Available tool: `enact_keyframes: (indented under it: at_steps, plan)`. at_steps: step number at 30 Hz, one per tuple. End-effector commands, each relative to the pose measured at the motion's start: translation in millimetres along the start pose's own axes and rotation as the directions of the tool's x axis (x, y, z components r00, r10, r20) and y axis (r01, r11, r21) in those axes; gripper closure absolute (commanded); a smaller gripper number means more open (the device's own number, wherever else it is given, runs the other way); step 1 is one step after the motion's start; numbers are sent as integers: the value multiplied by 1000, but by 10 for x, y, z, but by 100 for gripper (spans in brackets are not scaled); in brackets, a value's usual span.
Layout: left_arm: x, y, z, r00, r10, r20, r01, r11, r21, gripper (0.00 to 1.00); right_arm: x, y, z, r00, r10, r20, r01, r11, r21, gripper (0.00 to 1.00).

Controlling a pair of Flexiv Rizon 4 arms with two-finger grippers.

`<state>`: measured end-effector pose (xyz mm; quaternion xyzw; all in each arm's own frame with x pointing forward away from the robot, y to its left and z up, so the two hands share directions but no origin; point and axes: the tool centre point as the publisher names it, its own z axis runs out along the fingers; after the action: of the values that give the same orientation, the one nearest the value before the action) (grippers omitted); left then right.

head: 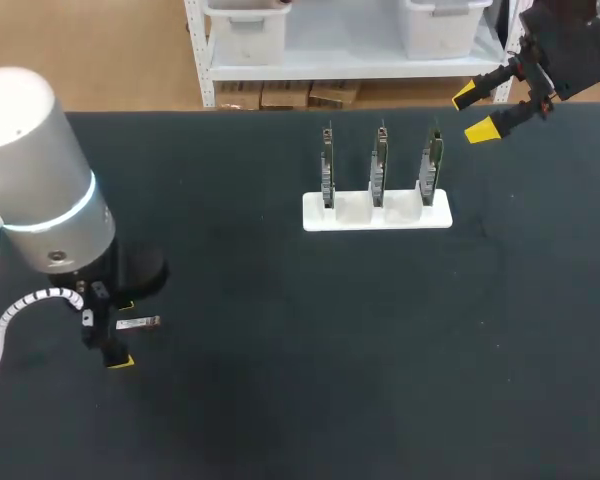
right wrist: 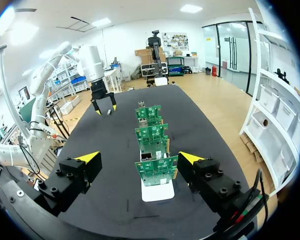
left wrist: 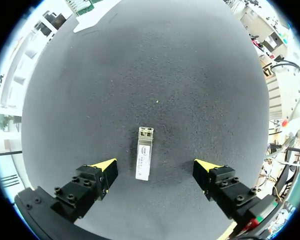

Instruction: Pick up the optical module with the left hand, and insert it into the network port with the right hand.

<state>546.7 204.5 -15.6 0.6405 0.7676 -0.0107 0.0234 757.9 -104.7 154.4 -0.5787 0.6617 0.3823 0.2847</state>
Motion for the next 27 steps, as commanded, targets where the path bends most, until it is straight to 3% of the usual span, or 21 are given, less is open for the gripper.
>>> enact_keyframes:
  at_steps: [1, 23, 24, 26, 27]
  plan:
    - [-26, 40, 15, 1000, 2, -7, -2, 1000, 10, 0, -2, 2, 3, 1000, 0, 0, 0, 1000, 1, 0]
    - [-25, 71, 59, 999, -7, -35, 8, 999, 31, 0, -2, 2, 3, 1000, 0, 0, 0, 1000, 1, 0]
    - [-25, 72, 63, 999, -8, -37, 9, 999, 32, 5, -2, 2, 3, 1000, 0, 0, 0, 1000, 1, 0]
    - [-20, 80, 70, 999, -15, -33, 16, 999, 42, 44, -2, 2, 3, 1000, 0, 0, 0, 1000, 1, 0]
    - [-17, 83, 73, 999, -17, -34, 19, 999, 44, 52, -2, 2, 3, 1000, 0, 0, 0, 1000, 1, 0]
